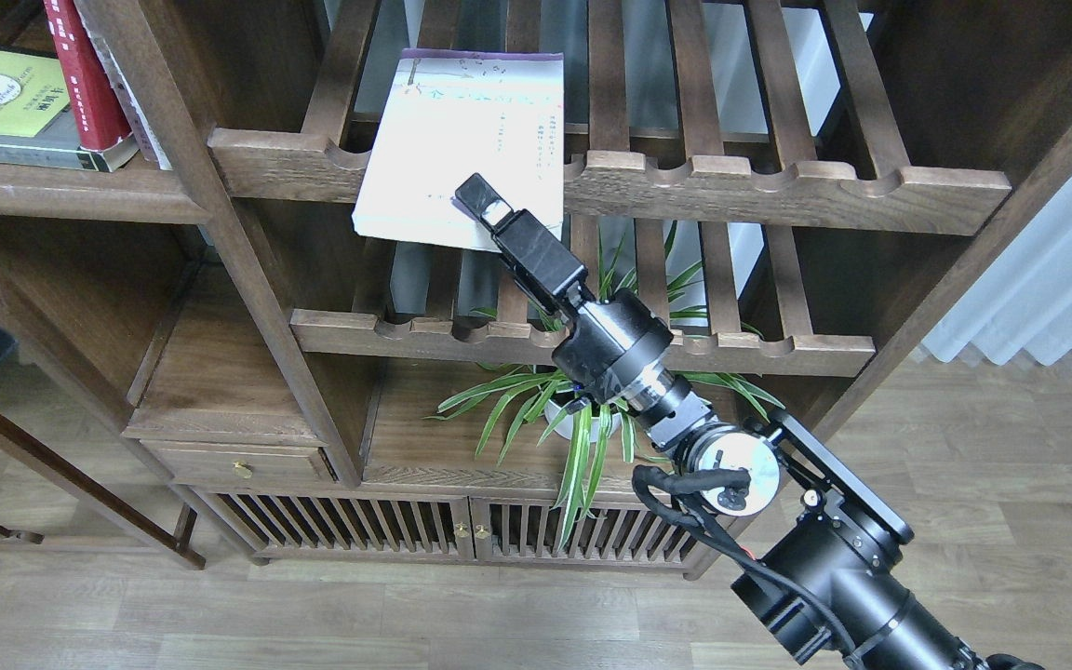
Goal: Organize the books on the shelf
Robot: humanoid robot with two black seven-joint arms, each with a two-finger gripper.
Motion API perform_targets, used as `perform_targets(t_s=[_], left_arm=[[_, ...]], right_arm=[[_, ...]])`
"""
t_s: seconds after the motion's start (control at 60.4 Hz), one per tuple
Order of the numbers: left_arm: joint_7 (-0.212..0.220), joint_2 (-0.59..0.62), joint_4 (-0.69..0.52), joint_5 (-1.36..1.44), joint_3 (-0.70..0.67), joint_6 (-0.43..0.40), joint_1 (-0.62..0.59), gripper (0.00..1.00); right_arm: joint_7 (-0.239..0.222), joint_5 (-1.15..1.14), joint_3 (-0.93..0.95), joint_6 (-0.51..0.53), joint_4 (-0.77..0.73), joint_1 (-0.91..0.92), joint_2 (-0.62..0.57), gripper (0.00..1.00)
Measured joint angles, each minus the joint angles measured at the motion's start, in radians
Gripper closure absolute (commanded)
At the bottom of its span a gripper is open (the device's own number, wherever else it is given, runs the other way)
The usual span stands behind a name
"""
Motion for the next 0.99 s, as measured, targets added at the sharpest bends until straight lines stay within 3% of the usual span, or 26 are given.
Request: perform_targets(t_s=[0.149,0.315,0.53,0.695,0.993], left_arm=[[-0.015,0.000,0.009,-0.064,0.020,0.000,0.009,0.00],[-0.020,-0.005,0.007,-0.316,0.204,0.000,0.012,0.00],[-0.028,-0.007,0.002,-0.449,0.355,0.000,-0.006,0.00],[-0.070,-0.007,-0.009,-0.537,0.477,0.000,-0.037,0.00],[-0.152,-0.006,-0.099,-0.599,0.626,0.000,-0.065,0.00]], right_arm=[[-0.002,-0.001,-0.018,0.040,0.009,-0.018,0.000,0.99],[-0.023,0.001,-0.053,0.182,0.015,-0.097,0.000,0.99],[-0.074,0.002,-0.081,0.203,0.015,-0.205,0.000,0.99],[-0.107,0.002,-0.124,0.204,0.010,-0.264,0.000,0.98],[-0.111,0.016,-0.163,0.204,-0.053,-0.327,-0.074,0.98]])
